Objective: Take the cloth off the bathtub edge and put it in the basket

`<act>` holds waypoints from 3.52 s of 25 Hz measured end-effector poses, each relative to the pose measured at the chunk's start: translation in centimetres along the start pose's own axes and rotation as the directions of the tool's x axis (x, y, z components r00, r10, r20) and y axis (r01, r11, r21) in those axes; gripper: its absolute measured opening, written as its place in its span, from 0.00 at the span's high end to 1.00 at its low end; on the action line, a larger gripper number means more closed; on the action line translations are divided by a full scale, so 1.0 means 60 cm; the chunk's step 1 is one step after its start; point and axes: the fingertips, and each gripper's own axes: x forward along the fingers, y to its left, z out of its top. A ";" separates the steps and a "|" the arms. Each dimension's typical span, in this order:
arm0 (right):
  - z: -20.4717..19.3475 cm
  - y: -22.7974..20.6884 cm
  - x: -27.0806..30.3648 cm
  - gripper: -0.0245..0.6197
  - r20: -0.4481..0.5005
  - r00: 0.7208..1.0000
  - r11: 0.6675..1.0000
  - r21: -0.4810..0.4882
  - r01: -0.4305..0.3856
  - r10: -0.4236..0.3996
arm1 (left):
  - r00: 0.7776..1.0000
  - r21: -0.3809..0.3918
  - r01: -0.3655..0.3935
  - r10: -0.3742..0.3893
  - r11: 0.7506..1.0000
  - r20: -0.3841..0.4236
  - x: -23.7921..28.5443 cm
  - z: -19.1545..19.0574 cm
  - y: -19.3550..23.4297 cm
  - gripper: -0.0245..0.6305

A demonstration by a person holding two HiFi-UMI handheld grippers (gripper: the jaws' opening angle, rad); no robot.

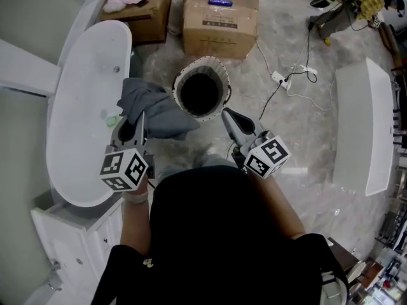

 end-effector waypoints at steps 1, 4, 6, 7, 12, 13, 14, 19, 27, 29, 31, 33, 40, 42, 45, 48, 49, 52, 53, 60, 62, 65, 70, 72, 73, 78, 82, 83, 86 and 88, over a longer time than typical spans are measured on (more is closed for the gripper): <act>0.004 -0.023 -0.011 0.97 0.005 1.000 1.000 0.006 0.016 -0.016 | 1.000 0.004 0.013 -0.013 1.000 -0.004 0.021 0.003 -0.018 0.86; 0.017 -0.085 -0.042 0.97 0.020 0.997 0.997 0.027 0.067 -0.068 | 0.998 0.019 0.054 -0.053 0.998 -0.031 0.079 0.007 -0.068 0.86; 0.025 -0.113 -0.060 0.97 0.030 0.994 0.994 0.037 0.103 -0.104 | 0.995 0.032 0.084 -0.082 0.996 -0.052 0.112 0.008 -0.094 0.86; 0.026 -0.124 -0.069 0.97 0.035 0.992 0.991 0.043 0.124 -0.125 | 0.993 0.037 0.103 -0.101 0.994 -0.063 0.126 0.007 -0.106 0.86; 0.006 -0.165 -0.086 0.97 0.047 0.974 0.974 0.059 0.219 -0.222 | 0.973 0.057 0.209 -0.202 0.976 -0.110 0.202 -0.012 -0.135 0.86; 0.002 -0.173 -0.084 0.97 0.047 0.970 0.970 0.061 0.237 -0.239 | 0.967 0.060 0.231 -0.222 0.971 -0.124 0.218 -0.016 -0.138 0.86; 0.001 -0.181 -0.083 0.97 0.048 0.965 0.965 0.064 0.255 -0.258 | 0.960 0.063 0.254 -0.244 0.965 -0.140 0.235 -0.018 -0.141 0.86; 0.014 -0.223 -0.071 0.97 0.061 0.936 0.936 0.077 0.343 -0.348 | 0.918 0.080 0.357 -0.334 0.931 -0.214 0.311 -0.020 -0.158 0.86; -0.007 -0.248 -0.039 0.97 0.054 0.877 0.875 0.115 0.470 -0.478 | 0.834 0.104 0.497 -0.442 0.861 -0.330 0.406 -0.053 -0.147 0.86; -0.009 -0.252 -0.029 0.97 0.051 0.867 0.865 0.121 0.487 -0.495 | 0.818 0.114 0.523 -0.461 0.844 -0.343 0.427 -0.053 -0.148 0.86; -0.012 -0.255 -0.023 0.97 0.046 0.859 0.855 0.131 0.501 -0.510 | 0.801 0.127 0.546 -0.471 0.828 -0.370 0.446 -0.058 -0.151 0.86; -0.015 -0.257 -0.021 0.97 0.039 0.851 0.846 0.137 0.515 -0.524 | 0.784 0.132 0.564 -0.479 0.815 -0.393 0.463 -0.067 -0.155 0.86; -0.042 -0.282 -0.010 0.97 -0.002 0.820 0.809 0.164 0.565 -0.572 | 0.742 0.104 0.558 -0.439 0.823 -0.507 0.540 -0.153 -0.113 0.86; -0.048 -0.292 -0.009 0.97 -0.014 0.812 0.799 0.174 0.576 -0.583 | 0.727 0.087 0.558 -0.436 0.825 -0.531 0.558 -0.174 -0.109 0.86; -0.062 -0.312 0.000 0.97 -0.034 0.807 0.790 0.185 0.585 -0.590 | 0.703 0.082 0.566 -0.429 0.820 -0.566 0.585 -0.207 -0.107 0.86; -0.084 -0.334 0.014 0.97 -0.058 0.803 0.783 0.194 0.591 -0.593 | 0.679 0.081 0.579 -0.424 0.811 -0.599 0.612 -0.247 -0.103 0.86; -0.091 -0.341 0.019 0.97 -0.065 0.803 0.781 0.197 0.592 -0.593 | 0.671 0.081 0.582 -0.421 0.809 -0.611 0.622 -0.261 -0.099 0.86; -0.107 -0.357 0.033 0.97 -0.081 0.804 0.781 0.198 0.592 -0.589 | 0.651 0.084 0.581 -0.400 0.810 -0.645 0.654 -0.308 -0.084 0.86; -0.113 -0.362 0.037 0.97 -0.086 0.804 0.781 0.199 0.592 -0.588 | 0.646 0.084 0.577 -0.391 0.813 -0.655 0.665 -0.324 -0.077 0.86; -0.177 -0.400 0.055 0.97 -0.132 0.798 0.768 0.219 0.602 -0.588 | 0.615 0.079 0.566 -0.356 0.821 -0.703 0.735 -0.427 -0.044 0.85; -0.198 -0.410 0.061 0.97 -0.148 0.797 0.765 0.222 0.604 -0.586 | 0.608 0.086 0.563 -0.341 0.822 -0.717 0.755 -0.461 -0.033 0.85; -0.225 -0.427 0.074 0.97 -0.168 0.797 0.763 0.228 0.605 -0.581 | 0.588 0.087 0.561 -0.322 0.824 -0.742 0.786 -0.512 -0.015 0.84; -0.267 -0.446 0.086 0.97 -0.202 0.798 0.764 0.232 0.602 -0.568 | 0.554 0.115 0.573 -0.279 0.812 -0.784 0.822 -0.602 0.013 0.84; -0.283 -0.452 0.088 0.97 -0.211 0.797 0.763 0.232 0.604 -0.567 | 0.551 0.116 0.562 -0.266 0.819 -0.791 0.836 -0.636 0.026 0.83; -0.291 -0.456 0.090 0.97 -0.215 0.795 0.761 0.233 0.605 -0.567 | 0.549 0.114 0.556 -0.260 0.823 -0.795 0.843 -0.654 0.032 0.83; -0.332 -0.473 0.095 0.97 -0.234 0.790 0.752 0.244 0.612 -0.567 | 0.521 0.116 0.545 -0.227 0.830 -0.823 0.878 -0.747 0.052 0.83; -0.364 -0.475 0.093 0.97 -0.247 0.785 0.743 0.256 0.618 -0.568 | 0.495 0.131 0.545 -0.192 0.828 -0.847 0.893 -0.818 0.071 0.82; -0.370 -0.474 0.091 0.97 -0.249 0.784 0.741 0.257 0.620 -0.569 | 0.488 0.136 0.547 -0.182 0.826 -0.854 0.895 -0.835 0.076 0.82; -0.383 -0.470 0.082 0.97 -0.255 0.778 0.734 0.260 0.627 -0.574 | 0.467 0.150 0.552 -0.155 0.820 -0.870 0.895 -0.872 0.086 0.78; -0.390 -0.470 0.075 0.97 -0.256 0.774 0.728 0.263 0.633 -0.580 | 0.455 0.155 0.549 -0.138 0.821 -0.880 0.896 -0.888 0.089 0.72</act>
